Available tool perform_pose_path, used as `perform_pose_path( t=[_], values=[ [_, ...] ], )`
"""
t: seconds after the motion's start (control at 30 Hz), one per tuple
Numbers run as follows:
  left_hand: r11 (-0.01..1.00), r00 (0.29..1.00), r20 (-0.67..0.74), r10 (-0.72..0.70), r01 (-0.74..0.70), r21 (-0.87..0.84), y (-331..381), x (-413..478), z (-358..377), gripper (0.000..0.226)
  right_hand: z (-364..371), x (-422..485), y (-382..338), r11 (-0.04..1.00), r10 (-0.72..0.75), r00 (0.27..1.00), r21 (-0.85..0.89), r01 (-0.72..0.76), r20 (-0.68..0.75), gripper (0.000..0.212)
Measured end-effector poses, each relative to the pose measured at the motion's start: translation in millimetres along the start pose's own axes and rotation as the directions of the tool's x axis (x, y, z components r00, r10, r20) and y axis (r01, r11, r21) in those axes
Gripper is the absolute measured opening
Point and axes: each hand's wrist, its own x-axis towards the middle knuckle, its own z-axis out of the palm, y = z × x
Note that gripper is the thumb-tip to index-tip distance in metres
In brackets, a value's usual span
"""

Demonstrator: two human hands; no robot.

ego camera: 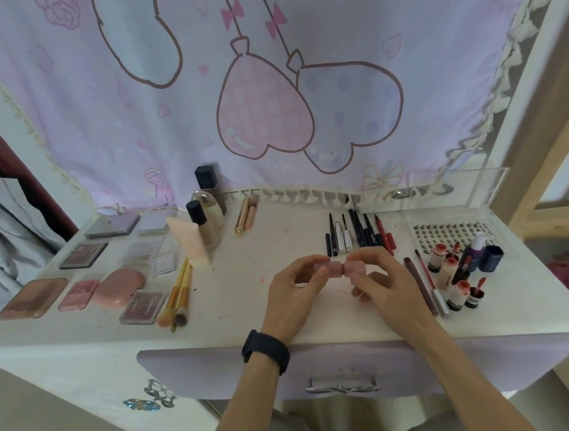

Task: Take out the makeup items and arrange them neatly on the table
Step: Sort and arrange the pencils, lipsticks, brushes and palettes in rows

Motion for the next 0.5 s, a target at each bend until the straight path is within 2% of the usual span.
perform_pose_path(
  t=[0.07, 0.13, 0.27, 0.37, 0.43, 0.5],
  values=[
    [1.000, 1.000, -0.018, -0.011, 0.011, -0.012, 0.3, -0.4, -0.2, 0.015, 1.7, 0.1, -3.5, 0.999, 0.032, 0.999, 0.020, -0.032, -0.028, 0.011],
    [0.999, 1.000, -0.023, -0.016, 0.016, -0.034, 0.8, -1.0, -1.1, 0.015, 4.1, 1.2, -4.5, 0.999, 0.039, 0.998, -0.034, -0.041, -0.041, 0.013],
    [0.999, 0.999, -0.027, -0.021, 0.020, -0.039, 1.7, -1.7, -1.0, 0.016, 3.1, 1.1, -0.5, 0.999, 0.013, 1.000, -0.031, -0.013, -0.008, 0.006],
    [0.999, 0.999, -0.034, -0.025, 0.024, -0.031, 2.6, -1.8, 0.1, 0.016, -1.0, 0.7, 1.1, 0.999, 0.023, 1.000, 0.028, -0.023, 0.012, 0.018],
    [1.000, 0.999, -0.038, -0.024, 0.024, -0.018, 3.2, -2.3, 0.1, 0.016, 1.0, 0.9, -1.3, 0.997, 0.061, 0.998, 0.051, -0.060, -0.012, 0.015],
    [1.000, 0.999, -0.035, -0.020, 0.019, -0.015, 3.8, -2.5, -0.4, 0.016, 5.8, 1.9, -3.8, 0.996, 0.093, 0.995, -0.012, -0.094, -0.031, 0.022]
  ],
)
